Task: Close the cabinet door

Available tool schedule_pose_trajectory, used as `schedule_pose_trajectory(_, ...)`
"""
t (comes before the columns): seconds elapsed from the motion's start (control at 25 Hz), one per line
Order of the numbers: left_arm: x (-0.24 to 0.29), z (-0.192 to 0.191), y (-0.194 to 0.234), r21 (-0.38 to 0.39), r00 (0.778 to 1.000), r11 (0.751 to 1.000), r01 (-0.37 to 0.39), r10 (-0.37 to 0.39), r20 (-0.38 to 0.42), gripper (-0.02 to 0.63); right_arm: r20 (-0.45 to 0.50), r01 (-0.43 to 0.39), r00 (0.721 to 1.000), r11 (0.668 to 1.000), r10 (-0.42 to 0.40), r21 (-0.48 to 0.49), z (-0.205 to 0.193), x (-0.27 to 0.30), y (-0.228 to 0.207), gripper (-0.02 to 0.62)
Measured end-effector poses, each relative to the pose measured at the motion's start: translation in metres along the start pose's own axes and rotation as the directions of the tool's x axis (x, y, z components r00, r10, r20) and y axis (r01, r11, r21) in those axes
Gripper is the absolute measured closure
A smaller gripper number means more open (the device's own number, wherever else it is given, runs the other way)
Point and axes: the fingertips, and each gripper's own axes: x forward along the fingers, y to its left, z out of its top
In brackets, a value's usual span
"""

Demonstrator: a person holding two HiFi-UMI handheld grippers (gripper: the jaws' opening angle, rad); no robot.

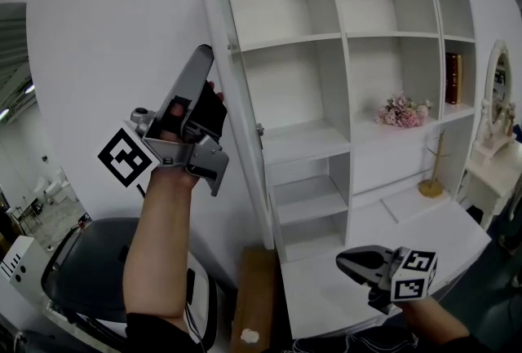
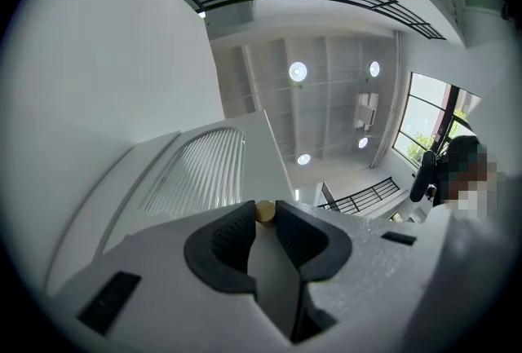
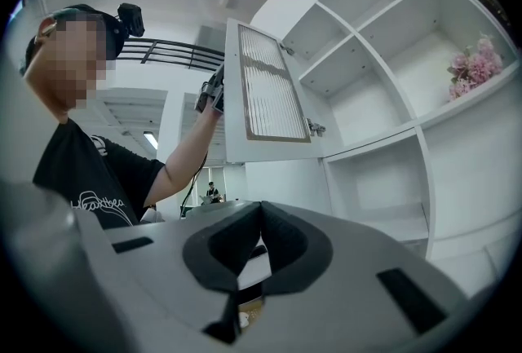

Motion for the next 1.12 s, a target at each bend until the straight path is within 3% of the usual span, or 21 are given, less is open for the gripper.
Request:
schedule_pose_trajectory(0.32,0.012,0.001,0.006,0.036,0.999,0.999,0.011,-0.009,-0.034,0.526,0.031,0.062,0.997,0.997,-0.064,0.056,0.004,-0.001,-0.021,0.592)
schedule_pose_trajectory(0.64,0.033,-0.024,0.008,0.09,0.999,0.996,-0.016,0.02,-0.042,0.525,0.08,0.052,0.995,0.995,-0.059,0.079,0.006,-0.019,-0.049,0.592)
schedule_pose_trajectory(1.12,0.048,-0.029,-0.018,0.271,0.994,0.96,-0.064,0.086,-0.071,0.525,0.098,0.01,0.995,0.991,-0.023,0.13,0.007,-0.029,-0.052,0.592)
